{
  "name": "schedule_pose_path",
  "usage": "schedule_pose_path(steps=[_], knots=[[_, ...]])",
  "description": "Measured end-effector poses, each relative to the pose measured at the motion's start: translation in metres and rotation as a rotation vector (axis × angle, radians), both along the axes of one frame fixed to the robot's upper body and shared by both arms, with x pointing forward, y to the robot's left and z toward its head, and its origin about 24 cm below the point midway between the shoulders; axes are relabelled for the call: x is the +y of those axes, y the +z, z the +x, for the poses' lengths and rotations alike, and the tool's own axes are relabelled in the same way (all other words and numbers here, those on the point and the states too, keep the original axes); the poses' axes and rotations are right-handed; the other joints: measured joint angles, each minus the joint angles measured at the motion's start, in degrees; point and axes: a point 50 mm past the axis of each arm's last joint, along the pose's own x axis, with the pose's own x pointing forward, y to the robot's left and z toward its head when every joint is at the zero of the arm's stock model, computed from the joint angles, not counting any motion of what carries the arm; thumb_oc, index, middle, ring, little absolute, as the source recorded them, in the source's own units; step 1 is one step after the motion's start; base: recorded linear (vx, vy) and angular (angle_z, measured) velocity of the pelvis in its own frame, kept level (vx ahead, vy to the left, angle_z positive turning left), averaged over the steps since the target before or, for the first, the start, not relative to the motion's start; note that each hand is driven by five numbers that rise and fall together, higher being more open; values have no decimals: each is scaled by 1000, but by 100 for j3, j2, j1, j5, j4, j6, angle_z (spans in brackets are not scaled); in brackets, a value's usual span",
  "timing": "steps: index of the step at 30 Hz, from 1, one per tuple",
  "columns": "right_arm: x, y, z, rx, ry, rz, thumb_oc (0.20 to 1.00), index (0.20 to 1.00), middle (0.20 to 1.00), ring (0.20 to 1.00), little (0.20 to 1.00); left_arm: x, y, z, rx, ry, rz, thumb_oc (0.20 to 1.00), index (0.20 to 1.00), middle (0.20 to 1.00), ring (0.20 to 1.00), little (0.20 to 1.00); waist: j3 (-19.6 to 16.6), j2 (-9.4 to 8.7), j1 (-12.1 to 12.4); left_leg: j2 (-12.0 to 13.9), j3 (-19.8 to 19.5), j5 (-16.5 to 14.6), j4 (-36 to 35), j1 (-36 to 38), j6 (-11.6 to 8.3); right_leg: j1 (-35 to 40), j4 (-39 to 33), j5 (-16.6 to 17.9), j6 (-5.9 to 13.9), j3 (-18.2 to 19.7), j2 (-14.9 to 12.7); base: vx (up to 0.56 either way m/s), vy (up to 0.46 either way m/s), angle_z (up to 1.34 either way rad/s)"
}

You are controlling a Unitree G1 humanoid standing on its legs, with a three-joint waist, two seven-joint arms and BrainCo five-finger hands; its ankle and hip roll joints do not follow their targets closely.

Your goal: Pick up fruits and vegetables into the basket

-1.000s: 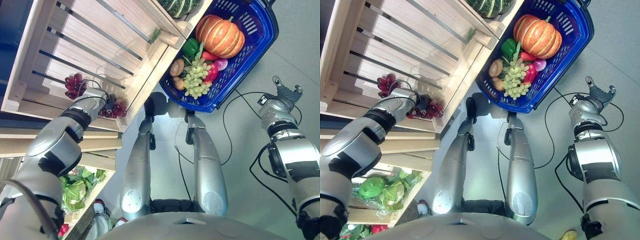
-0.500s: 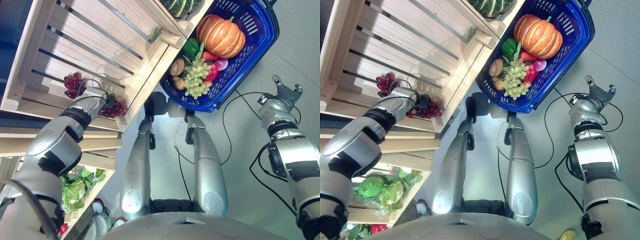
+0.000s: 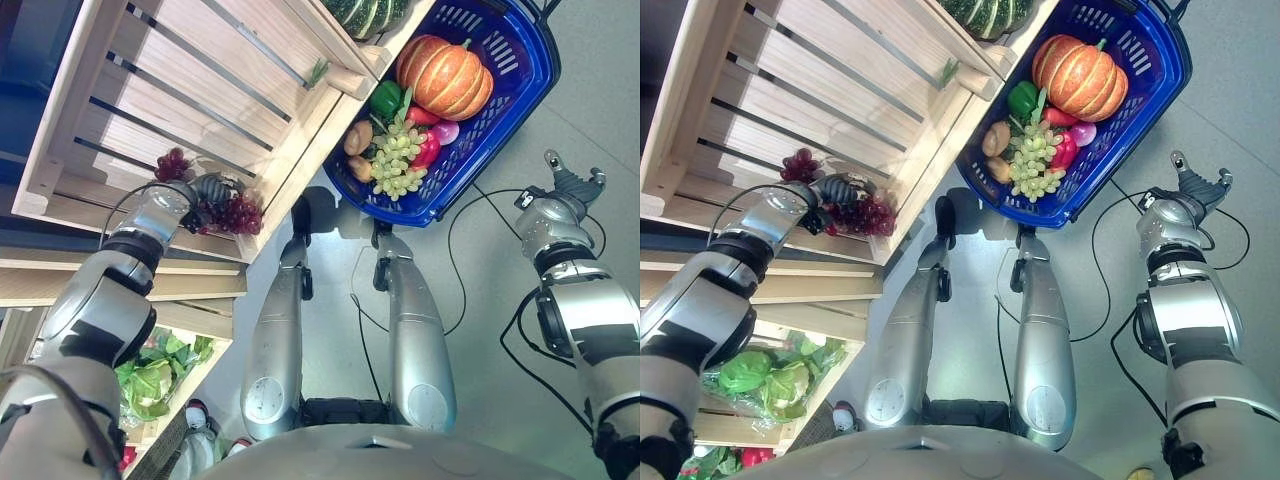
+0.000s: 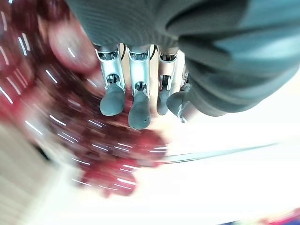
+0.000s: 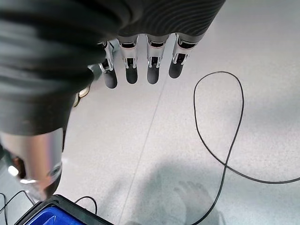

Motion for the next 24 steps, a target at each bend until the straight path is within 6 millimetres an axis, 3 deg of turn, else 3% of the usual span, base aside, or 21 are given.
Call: schedule_pose_path(steps=[9,16,18,19,20,22,24], knots=[[-3,-4,-4,22,3,-18,1000,1000,1000,1000,1000,-4,16,0,-132,65,-416,200,200,200,200,200,1,-1,48,7,94,-3,-2,62,10,15,-17,25,56,104,21,9,35,-5],[-2,-4,-3,20,17,-17,1000,1000,1000,1000,1000,-5,23,3,-166,76,-467,200,200,200,200,200,1,-2,48,26,121,-7,-34,103,14,25,-51,44,46,164,50,1,4,-4],[-3,-4,-3,21,17,-17,1000,1000,1000,1000,1000,-6,25,4,-180,70,-369,200,200,200,200,200,2,-2,51,32,122,-8,-61,104,12,26,-73,42,49,162,56,0,0,0],[-3,-5,-4,23,16,-18,1000,1000,1000,1000,1000,-6,25,6,-188,61,-258,344,344,344,344,344,2,-2,52,35,121,-7,-68,105,11,26,-81,48,41,159,58,0,0,0],[-3,-5,-4,25,17,-19,1000,1000,1000,1000,1000,-5,24,8,-191,34,1,1000,1000,1000,1000,1000,2,-2,56,36,119,-6,-82,104,10,26,-96,60,23,156,61,-10,52,-1],[-3,1,-1,38,28,-35,1000,1000,1000,1000,1000,-5,22,10,-196,-75,510,1000,1000,1000,1000,1000,2,-2,50,31,176,-10,-90,97,16,8,-115,69,33,183,60,-9,64,-4],[-5,4,0,44,41,-44,1000,1000,1000,1000,1000,-5,25,11,-218,-107,653,1000,1000,1000,1000,1000,2,-2,61,30,244,-21,-95,98,30,-9,-129,76,46,219,63,-18,-12,-9]])
